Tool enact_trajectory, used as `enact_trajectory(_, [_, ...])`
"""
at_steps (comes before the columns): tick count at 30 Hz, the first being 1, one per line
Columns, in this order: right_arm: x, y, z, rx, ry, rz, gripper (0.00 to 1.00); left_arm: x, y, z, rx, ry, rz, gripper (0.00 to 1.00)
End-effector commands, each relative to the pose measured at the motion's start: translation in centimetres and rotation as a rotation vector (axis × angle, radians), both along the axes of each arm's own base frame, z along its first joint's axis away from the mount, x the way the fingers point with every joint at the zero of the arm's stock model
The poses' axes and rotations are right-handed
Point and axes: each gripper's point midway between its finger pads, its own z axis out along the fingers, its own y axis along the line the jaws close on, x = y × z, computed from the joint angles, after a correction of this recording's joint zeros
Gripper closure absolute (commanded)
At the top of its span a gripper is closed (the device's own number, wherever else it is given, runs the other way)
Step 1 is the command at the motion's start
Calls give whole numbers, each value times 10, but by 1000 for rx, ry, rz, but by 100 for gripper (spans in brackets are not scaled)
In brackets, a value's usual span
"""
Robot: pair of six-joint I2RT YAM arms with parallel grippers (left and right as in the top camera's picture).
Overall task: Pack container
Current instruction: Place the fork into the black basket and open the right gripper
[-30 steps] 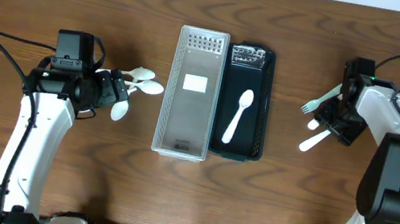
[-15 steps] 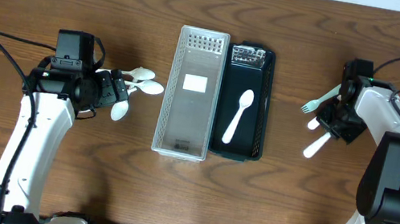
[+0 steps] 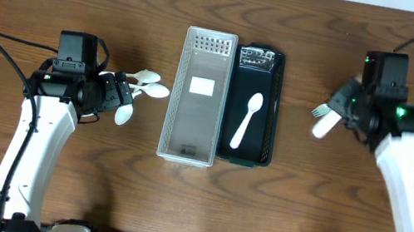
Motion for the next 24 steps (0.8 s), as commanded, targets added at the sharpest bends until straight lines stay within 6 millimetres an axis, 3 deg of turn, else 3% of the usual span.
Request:
enact_trajectory(1, [-9, 58, 2, 31, -11, 192, 99, 3, 2, 4, 5, -7, -2, 2])
enact_trajectory(5, [-16, 108, -23, 9, 44, 317, 99, 3, 2, 4, 5, -7, -2, 2])
enact_trajectory(7, [-18, 130, -50, -13, 101, 369, 99, 3, 2, 4, 5, -7, -2, 2])
enact_trajectory(11, [-13, 155, -101, -70, 172, 413, 96, 3, 2, 4, 5, -7, -2, 2])
enact_trajectory(12, [-10, 156, -110, -81, 178, 413, 90, 3, 2, 4, 5, -7, -2, 2])
enact_trajectory(14, [-5, 157, -116, -89, 183, 414, 63, 3, 2, 4, 5, -7, -2, 2])
enact_trajectory(15, [-3, 154, -113, -88, 179, 408, 49, 3, 2, 4, 5, -7, -2, 2])
enact_trajectory(19, [18, 133, -68, -93, 88, 388, 22, 3, 2, 4, 5, -7, -2, 2])
enact_trajectory(21, [28, 108, -42, -99, 33, 321, 19, 3, 2, 4, 5, -7, -2, 2])
enact_trajectory(24, [39, 55, -14, -121, -28, 183, 18, 3, 2, 4, 5, -7, -2, 2])
